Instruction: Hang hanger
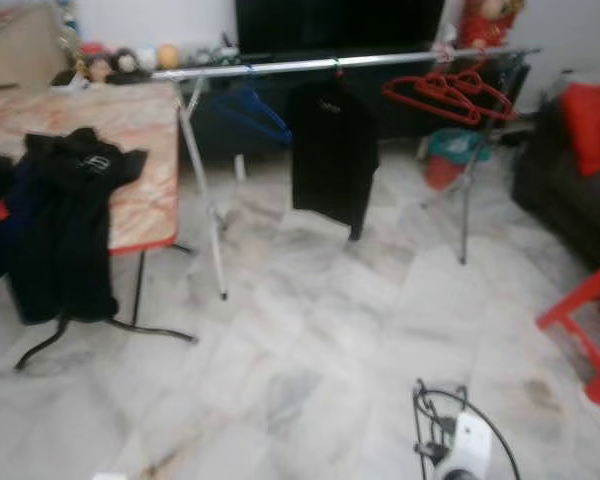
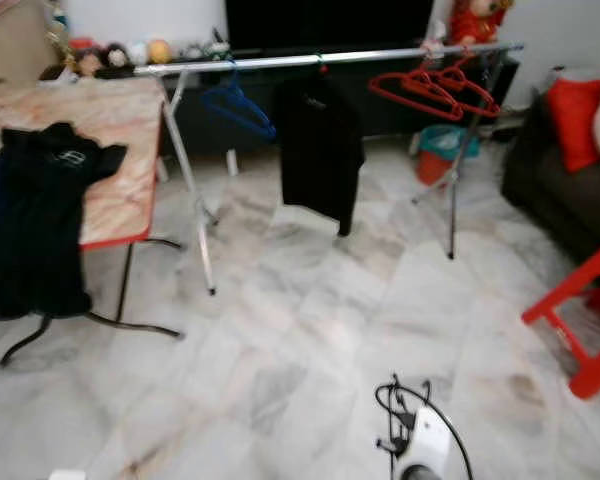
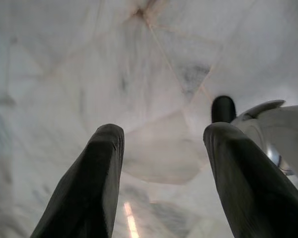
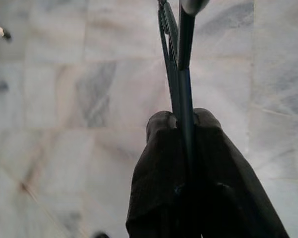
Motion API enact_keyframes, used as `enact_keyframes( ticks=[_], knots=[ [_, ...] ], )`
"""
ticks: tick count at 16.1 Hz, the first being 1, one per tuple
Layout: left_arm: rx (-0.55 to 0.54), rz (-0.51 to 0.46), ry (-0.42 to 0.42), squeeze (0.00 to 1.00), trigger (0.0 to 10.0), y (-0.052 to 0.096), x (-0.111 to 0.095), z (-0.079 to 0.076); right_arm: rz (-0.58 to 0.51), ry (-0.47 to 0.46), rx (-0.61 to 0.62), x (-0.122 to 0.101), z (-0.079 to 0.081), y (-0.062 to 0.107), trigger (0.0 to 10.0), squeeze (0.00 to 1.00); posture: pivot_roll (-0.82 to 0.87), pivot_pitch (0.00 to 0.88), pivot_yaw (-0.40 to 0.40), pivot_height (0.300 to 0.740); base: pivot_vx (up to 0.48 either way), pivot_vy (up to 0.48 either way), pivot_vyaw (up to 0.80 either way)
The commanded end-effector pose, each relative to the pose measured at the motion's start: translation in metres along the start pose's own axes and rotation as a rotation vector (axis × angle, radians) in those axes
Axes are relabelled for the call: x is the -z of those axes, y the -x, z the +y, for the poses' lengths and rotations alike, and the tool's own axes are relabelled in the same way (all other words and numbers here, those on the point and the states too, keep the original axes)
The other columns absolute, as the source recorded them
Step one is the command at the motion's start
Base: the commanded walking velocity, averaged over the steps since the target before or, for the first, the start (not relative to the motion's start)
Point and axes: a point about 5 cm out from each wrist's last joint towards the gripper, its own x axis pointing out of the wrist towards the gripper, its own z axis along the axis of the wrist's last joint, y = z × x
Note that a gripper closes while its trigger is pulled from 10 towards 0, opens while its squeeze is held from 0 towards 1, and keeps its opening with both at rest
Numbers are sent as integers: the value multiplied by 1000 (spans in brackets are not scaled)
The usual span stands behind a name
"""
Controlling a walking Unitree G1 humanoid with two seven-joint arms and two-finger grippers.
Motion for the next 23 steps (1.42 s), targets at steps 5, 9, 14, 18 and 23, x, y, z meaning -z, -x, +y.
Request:
enact_keyframes(
  ticks=[5, 9, 14, 18, 23],
  knots=[
    [10, -6, 9, 0, 10000, -1, -3, -4, -19, -16, 18, -5, -6, 0, 10000, 0, 12, 0, 28, 719, 480, 0, 0],
    [11, -8, 8, 0, 10000, -1, -4, -4, -19, -32, 26, -5, -6, 0, 10000, 0, 16, 0, 27, 719, 480, 0, 0],
    [14, -10, 7, 0, 10000, -1, -5, -4, -16, -34, 27, -5, -6, 0, 10000, 0, 14, 0, 27, 719, 480, 0, -701],
    [16, -10, 4, 0, 10000, -1, -6, -5, -15, -34, 26, -5, -6, 0, 10000, 0, 12, 0, 28, 719, 480, 0, -672],
    [18, -11, 3, 0, 10000, -1, -6, -5, -14, -31, 24, -5, -6, 0, 10000, 0, 14, 0, 26, 719, 480, 0, -655]
  ],
)
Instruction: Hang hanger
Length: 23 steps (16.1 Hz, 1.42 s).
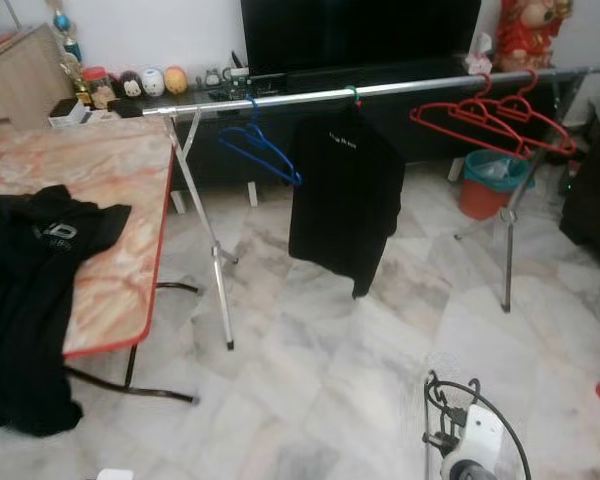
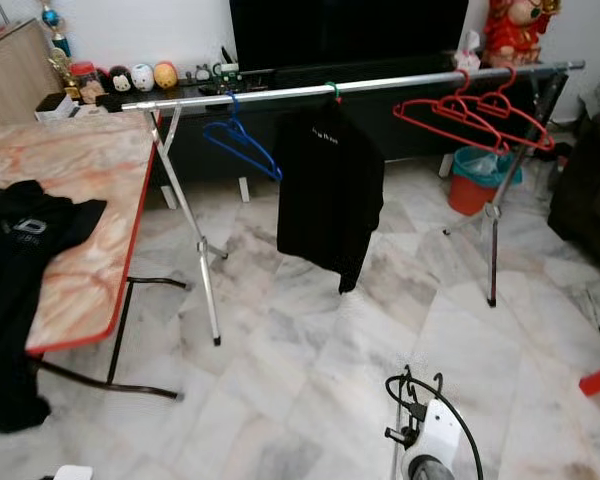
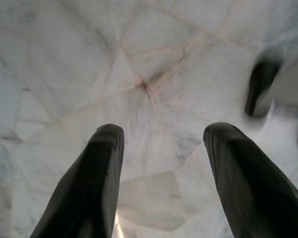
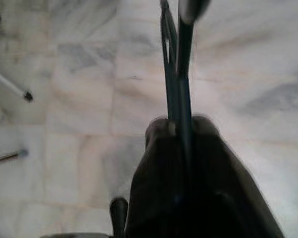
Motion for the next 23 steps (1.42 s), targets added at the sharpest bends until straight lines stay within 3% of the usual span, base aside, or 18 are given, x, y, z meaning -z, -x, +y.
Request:
enact_keyframes(
  ticks=[1, 5, 23],
  knots=[
    [0, -16, -12, 0, 10000, 0, -8, 1, 13, 3, 8, 3, -3, 1, 10000, 0, 14, 0, 26, 719, 480, 0, -650],
    [1, -16, -14, 0, 10000, -1, -8, 0, 12, 3, 7, 3, -3, 1, 10000, 0, 18, 0, 24, 719, 480, 0, -641],
    [5, -15, -14, 0, 10000, -1, -8, 0, 6, 17, 4, 3, -2, 1, 10000, 0, 10, 0, 26, 719, 480, 0, 0]
  ],
)
